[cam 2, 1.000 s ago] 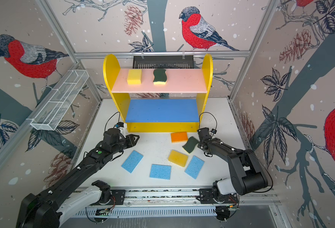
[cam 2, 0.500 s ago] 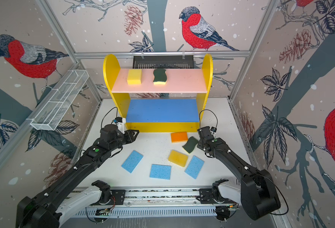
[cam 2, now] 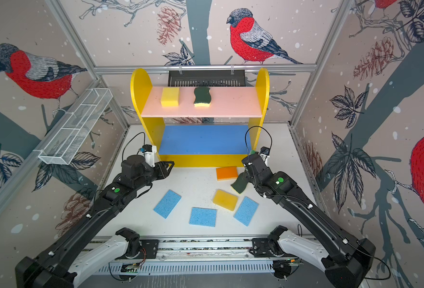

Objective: Arrange cleaning sponges on a shelf
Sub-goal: Pick up the cleaning sponge at the middle-right of the table.

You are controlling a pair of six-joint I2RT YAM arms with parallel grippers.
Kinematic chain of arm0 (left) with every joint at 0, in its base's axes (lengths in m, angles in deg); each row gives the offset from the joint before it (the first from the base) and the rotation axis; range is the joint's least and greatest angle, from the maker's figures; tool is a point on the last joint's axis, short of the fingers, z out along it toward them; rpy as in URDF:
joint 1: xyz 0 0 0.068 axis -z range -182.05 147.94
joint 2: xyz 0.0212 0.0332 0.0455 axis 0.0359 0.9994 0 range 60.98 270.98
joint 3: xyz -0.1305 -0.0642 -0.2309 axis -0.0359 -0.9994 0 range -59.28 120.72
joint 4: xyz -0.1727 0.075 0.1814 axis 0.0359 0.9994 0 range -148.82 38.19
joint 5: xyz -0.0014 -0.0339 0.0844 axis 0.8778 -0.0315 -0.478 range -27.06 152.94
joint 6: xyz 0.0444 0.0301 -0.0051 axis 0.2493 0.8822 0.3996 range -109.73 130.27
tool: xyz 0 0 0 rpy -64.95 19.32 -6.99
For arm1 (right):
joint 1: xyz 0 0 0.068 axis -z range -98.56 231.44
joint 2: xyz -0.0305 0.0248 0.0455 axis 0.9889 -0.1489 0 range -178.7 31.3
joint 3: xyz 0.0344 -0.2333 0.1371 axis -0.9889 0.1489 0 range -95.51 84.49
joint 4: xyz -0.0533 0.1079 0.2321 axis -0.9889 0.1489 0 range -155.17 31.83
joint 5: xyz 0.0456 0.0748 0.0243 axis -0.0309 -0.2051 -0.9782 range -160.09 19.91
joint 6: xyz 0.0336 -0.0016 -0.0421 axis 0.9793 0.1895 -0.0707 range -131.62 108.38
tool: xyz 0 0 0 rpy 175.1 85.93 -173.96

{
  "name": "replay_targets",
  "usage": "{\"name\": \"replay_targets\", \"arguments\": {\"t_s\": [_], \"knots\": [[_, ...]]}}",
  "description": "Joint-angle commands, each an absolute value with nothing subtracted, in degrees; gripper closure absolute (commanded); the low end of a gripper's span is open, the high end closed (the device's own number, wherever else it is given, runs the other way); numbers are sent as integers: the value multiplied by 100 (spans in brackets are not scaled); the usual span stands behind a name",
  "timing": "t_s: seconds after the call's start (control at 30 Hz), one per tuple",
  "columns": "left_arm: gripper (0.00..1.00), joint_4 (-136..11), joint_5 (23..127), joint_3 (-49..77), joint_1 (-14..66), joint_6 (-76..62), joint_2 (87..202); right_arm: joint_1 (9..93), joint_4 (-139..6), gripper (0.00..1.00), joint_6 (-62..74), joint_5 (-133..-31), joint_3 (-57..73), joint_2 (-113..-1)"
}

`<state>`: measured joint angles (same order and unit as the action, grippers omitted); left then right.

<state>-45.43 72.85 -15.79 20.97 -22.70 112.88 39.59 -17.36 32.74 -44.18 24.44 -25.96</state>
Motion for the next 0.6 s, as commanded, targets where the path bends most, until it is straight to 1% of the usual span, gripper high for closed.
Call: {"name": "replay_targets", "arguments": {"t_s": [0.0, 0.13, 0.23, 0.4, 0.57], "knots": [[60, -4291, 6975, -1382, 2088, -2066, 11241, 3595, -1359, 53, 3334, -4029, 1962, -2621], [60, -4048, 6789, -1195, 2085, -1925, 11129, 3112, -1372, 52, 3099, -3879, 1307, -2778], [60, -3945, 6734, -1054, 2084, -1864, 11056, 2903, -1530, 52, 2797, -3888, 933, -2894], [59, -3821, 6629, -853, 2084, -1777, 10991, 2722, -1686, 51, 2235, -3765, 249, -3134], [59, -3771, 6523, -651, 2088, -1672, 11055, 2712, -2048, 49, 1396, -3764, -311, -3406]]}}
